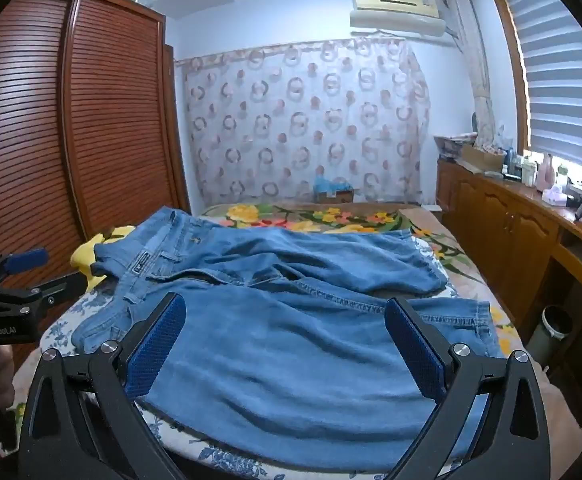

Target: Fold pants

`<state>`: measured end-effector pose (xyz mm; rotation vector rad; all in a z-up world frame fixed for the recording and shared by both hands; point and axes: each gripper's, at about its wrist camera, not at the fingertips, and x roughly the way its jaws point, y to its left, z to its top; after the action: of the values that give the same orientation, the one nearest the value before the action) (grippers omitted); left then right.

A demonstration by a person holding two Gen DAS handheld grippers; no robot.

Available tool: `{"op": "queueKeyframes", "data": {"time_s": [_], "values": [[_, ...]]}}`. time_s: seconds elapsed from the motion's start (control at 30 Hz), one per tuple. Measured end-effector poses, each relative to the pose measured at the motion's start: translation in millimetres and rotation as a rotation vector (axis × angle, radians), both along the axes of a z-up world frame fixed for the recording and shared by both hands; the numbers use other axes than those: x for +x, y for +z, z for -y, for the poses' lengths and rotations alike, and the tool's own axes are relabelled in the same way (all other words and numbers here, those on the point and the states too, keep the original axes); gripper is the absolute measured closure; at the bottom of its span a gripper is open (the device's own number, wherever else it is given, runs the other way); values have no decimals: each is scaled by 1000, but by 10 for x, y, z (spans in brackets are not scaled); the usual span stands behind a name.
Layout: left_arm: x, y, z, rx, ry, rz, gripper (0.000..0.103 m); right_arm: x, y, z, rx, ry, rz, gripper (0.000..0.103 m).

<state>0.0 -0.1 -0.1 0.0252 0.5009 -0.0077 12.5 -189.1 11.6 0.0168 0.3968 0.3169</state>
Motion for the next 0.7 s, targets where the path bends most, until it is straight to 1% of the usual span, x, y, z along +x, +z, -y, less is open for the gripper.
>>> {"op": "queueKeyframes", "data": {"time_s": [0.07,0.2,0.23,0.6,0.7], "values": [[1,0,-4,-12,-1,-3,0,-1,1,8,5,2,1,1],[-5,6,11,-4,-6,0,0,-10,6,4,-6,-1,6,1],[1,0,-6,-15,-1,-4,0,-9,5,8,-5,-2,5,1],[12,-18,-52,-11,-2,3,0,-17,1,21,1,-5,9,1],[2,-1,-7,-8,0,0,0,-17,-4,20,1,-4,9,1]]}}
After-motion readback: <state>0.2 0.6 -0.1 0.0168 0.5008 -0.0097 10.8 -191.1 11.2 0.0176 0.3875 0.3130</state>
